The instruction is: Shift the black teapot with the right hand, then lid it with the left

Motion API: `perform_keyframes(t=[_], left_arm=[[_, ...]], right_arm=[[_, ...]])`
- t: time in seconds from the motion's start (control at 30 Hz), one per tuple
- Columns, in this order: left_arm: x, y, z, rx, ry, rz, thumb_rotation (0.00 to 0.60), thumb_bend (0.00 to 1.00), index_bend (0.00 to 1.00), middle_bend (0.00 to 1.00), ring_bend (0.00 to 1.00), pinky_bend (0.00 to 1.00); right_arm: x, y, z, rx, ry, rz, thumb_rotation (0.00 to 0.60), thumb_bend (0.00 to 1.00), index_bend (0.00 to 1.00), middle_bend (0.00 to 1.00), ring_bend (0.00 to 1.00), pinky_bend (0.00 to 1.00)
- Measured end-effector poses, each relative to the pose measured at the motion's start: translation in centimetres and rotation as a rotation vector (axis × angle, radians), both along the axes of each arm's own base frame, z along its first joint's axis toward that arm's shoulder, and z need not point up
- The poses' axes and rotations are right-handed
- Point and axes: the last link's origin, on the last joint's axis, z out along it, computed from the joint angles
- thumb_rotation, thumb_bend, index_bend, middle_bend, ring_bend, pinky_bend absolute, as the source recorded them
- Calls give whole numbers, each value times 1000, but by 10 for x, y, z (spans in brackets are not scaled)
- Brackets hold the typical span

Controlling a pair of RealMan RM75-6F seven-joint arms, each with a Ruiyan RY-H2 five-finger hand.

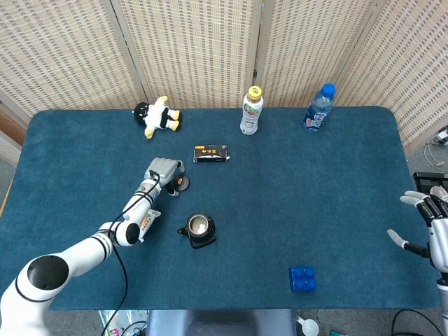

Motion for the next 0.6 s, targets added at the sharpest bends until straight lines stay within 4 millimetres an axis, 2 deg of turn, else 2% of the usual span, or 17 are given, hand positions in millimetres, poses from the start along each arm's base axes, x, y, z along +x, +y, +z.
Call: perform_keyframes(t=[0.6], left_arm=[[1, 0, -7, 26, 17, 8, 600, 105, 359, 1000, 1000, 1000]], right_arm=[[-1, -2, 1, 3, -9, -4, 600, 60, 324, 281, 215, 263]])
